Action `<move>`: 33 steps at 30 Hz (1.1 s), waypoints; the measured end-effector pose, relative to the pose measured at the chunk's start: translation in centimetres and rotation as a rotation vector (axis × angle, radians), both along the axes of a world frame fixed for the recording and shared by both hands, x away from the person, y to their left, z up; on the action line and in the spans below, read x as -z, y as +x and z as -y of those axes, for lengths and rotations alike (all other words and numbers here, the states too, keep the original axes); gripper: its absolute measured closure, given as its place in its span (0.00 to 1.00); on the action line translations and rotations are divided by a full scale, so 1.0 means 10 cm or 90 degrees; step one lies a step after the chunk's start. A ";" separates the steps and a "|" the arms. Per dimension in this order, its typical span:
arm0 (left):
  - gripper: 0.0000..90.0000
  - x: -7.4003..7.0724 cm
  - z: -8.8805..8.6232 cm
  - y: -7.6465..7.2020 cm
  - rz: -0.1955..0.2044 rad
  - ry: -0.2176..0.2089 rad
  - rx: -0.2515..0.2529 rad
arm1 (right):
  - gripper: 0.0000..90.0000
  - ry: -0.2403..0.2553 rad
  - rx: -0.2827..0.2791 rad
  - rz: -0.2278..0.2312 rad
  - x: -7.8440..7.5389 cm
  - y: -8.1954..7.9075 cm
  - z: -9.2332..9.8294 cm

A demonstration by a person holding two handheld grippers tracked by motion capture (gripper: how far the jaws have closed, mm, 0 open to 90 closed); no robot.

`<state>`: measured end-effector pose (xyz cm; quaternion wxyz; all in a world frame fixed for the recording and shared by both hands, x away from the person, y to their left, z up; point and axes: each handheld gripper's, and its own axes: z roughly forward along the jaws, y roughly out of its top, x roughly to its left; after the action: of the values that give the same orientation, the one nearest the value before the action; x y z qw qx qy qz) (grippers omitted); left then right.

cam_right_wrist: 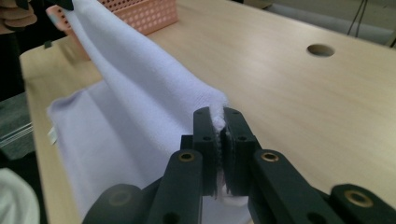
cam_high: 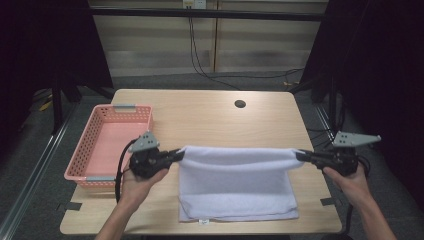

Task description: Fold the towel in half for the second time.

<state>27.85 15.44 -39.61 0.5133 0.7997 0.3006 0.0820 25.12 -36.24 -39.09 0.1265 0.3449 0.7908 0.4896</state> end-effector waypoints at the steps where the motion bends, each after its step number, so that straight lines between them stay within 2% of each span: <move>1: 0.94 0.03 0.00 -0.07 -0.002 0.001 -0.003 | 0.95 -0.005 -0.001 -0.004 0.05 -0.07 0.00; 3: 0.94 0.09 -0.02 -0.17 -0.006 0.009 0.006 | 0.95 -0.002 -0.007 -0.018 0.16 -0.20 0.00; 4: 0.93 0.19 -0.06 -0.24 -0.018 0.027 0.025 | 0.94 -0.008 -0.008 -0.025 0.22 -0.25 0.00; 5: 0.93 0.19 -0.06 -0.24 -0.018 0.027 0.025 | 0.94 -0.008 -0.008 -0.025 0.22 -0.25 0.00; 6: 0.93 0.26 -0.08 -0.26 -0.027 0.031 0.019 | 0.94 -0.009 -0.015 -0.042 0.34 -0.35 0.00; 7: 0.93 0.26 -0.08 -0.26 -0.027 0.031 0.019 | 0.94 -0.009 -0.015 -0.042 0.34 -0.35 0.00; 9: 0.93 0.42 -0.11 -0.28 -0.058 0.033 0.025 | 0.94 -0.010 -0.022 -0.054 0.45 -0.42 -0.02; 10: 0.93 0.57 -0.12 -0.31 -0.076 0.039 0.033 | 0.93 -0.023 -0.029 -0.067 0.55 -0.47 -0.05; 11: 0.93 0.61 -0.12 -0.33 -0.082 0.044 0.037 | 0.93 -0.025 -0.034 -0.077 0.60 -0.48 -0.06; 12: 0.93 0.61 -0.12 -0.33 -0.082 0.044 0.037 | 0.93 -0.025 -0.034 -0.077 0.60 -0.48 -0.06; 14: 0.92 0.65 -0.12 -0.37 -0.087 0.056 0.041 | 0.92 -0.047 -0.046 -0.088 0.66 -0.50 -0.07; 15: 0.92 0.70 -0.14 -0.43 -0.086 0.071 0.044 | 0.90 -0.038 -0.046 -0.094 0.69 -0.54 -0.06; 17: 0.91 0.72 -0.14 -0.47 -0.089 0.064 0.052 | 0.87 -0.046 -0.054 -0.102 0.71 -0.58 -0.05; 19: 0.90 0.75 -0.15 -0.52 -0.094 0.078 0.062 | 0.86 -0.046 -0.057 -0.107 0.72 -0.60 -0.05; 21: 0.88 0.75 -0.19 -0.60 -0.108 0.067 0.079 | 0.81 -0.048 -0.066 -0.110 0.73 -0.70 -0.03; 23: 0.85 0.75 -0.21 -0.62 -0.109 0.061 0.089 | 0.79 -0.048 -0.069 -0.111 0.72 -0.73 -0.02; 24: 0.81 0.74 -0.23 -0.64 -0.113 0.054 0.093 | 0.72 -0.046 -0.061 -0.108 0.70 -0.78 -0.02; 25: 0.78 0.72 -0.28 -0.66 -0.117 0.029 0.098 | 0.71 -0.038 -0.062 -0.103 0.68 -0.81 -0.02; 28: 0.75 0.69 -0.30 -0.65 -0.107 0.018 0.093 | 0.68 -0.029 -0.057 -0.094 0.64 -0.84 -0.03; 29: 0.72 0.65 -0.30 -0.60 -0.104 -0.009 0.096 | 0.66 -0.021 -0.059 -0.089 0.61 -0.84 -0.06; 30: 0.72 0.65 -0.30 -0.60 -0.104 -0.009 0.096 | 0.66 -0.021 -0.059 -0.089 0.61 -0.84 -0.06; 32: 0.72 0.64 -0.25 -0.53 -0.089 0.013 0.085 | 0.66 -0.025 -0.052 -0.087 0.61 -0.81 -0.11; 33: 0.76 0.67 -0.18 -0.41 -0.092 0.033 0.072 | 0.66 -0.035 -0.036 -0.091 0.63 -0.74 -0.17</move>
<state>23.70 17.26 -46.32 0.4731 0.8322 0.2891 0.0029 17.74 -34.53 -45.40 0.0652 0.3533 0.8202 0.4451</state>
